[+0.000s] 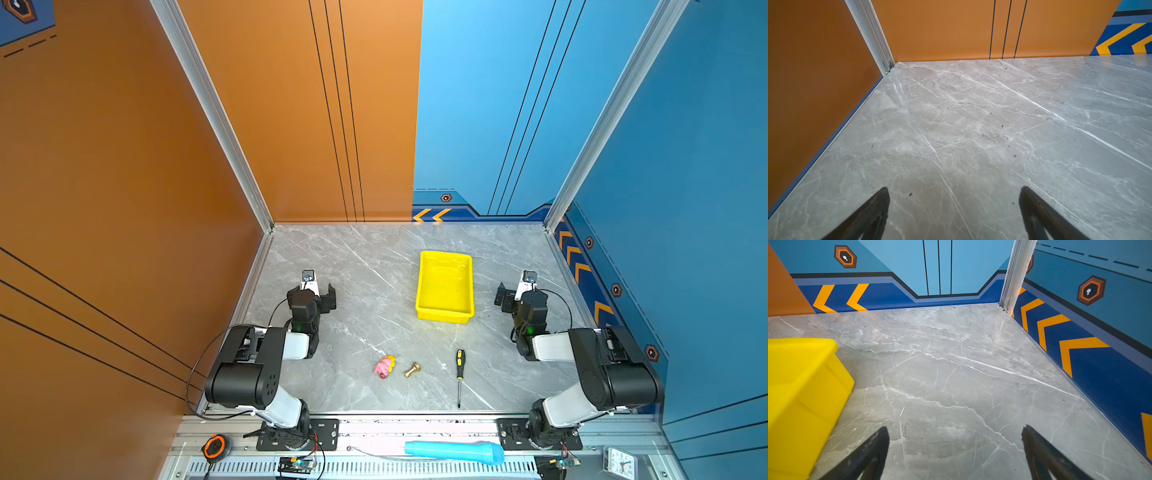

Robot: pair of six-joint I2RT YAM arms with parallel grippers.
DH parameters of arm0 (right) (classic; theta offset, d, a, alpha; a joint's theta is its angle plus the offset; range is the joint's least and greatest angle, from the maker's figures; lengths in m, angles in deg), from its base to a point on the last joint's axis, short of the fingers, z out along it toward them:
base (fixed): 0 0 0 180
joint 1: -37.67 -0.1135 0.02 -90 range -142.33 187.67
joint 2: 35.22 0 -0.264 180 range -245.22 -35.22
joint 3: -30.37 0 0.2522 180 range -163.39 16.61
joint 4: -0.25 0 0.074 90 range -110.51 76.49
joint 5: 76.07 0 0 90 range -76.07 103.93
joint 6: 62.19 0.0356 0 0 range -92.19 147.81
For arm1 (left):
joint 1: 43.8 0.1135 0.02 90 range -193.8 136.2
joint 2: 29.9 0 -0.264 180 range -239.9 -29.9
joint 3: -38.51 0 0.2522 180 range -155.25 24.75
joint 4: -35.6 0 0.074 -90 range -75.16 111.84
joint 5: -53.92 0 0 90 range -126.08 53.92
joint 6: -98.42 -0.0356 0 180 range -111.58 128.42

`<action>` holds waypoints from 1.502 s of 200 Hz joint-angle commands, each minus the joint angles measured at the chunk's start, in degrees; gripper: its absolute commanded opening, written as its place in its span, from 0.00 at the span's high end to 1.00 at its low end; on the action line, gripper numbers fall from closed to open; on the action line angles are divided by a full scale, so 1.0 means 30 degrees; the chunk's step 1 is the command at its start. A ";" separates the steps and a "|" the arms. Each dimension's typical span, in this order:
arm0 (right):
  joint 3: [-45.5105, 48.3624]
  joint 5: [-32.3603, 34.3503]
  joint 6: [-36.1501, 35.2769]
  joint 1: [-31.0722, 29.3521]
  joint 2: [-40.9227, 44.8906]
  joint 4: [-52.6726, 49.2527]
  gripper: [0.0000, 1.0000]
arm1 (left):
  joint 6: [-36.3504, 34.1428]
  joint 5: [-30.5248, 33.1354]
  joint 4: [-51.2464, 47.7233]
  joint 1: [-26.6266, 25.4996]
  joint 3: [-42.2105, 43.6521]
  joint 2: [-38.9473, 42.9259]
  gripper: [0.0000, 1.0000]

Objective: Put the screwdriver in the bin

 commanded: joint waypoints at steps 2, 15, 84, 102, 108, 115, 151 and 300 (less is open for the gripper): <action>-0.0178 0.0113 0.0347 0.0042 -0.0022 -0.0332 0.00 | -0.0168 -0.0426 -0.0036 0.0114 -0.0021 -0.0173 0.02; -0.0193 0.0120 0.0368 0.0042 -0.0006 -0.0332 0.00 | -0.0159 -0.0423 -0.0034 0.0116 -0.0022 -0.0185 0.02; -0.0193 0.0097 0.0364 0.0042 -0.0006 -0.0332 0.00 | -0.0172 -0.0416 -0.0042 0.0116 -0.0038 -0.0190 0.02; -0.0193 0.0108 0.0353 0.0046 -0.0018 -0.0332 0.00 | -0.0178 -0.0420 -0.0035 0.0116 -0.0036 -0.0187 0.02; -0.0193 0.0112 0.0346 0.0042 -0.0017 -0.0331 0.00 | -0.0186 -0.0414 -0.0041 0.0117 -0.0020 -0.0164 0.02; -0.0193 0.0096 0.0367 0.0042 -0.0021 -0.0332 0.00 | -0.0187 -0.0410 -0.0042 0.0121 -0.0021 -0.0190 0.02; -0.0193 0.0115 0.0350 0.0041 -0.0032 -0.0332 0.00 | -0.0187 -0.0417 -0.0015 0.0138 -0.0050 -0.0182 0.02; -0.0061 0.0940 0.0635 -0.0016 0.1276 -0.1265 0.00 | -0.0108 -0.0230 -0.0208 0.0117 0.0044 0.0326 0.02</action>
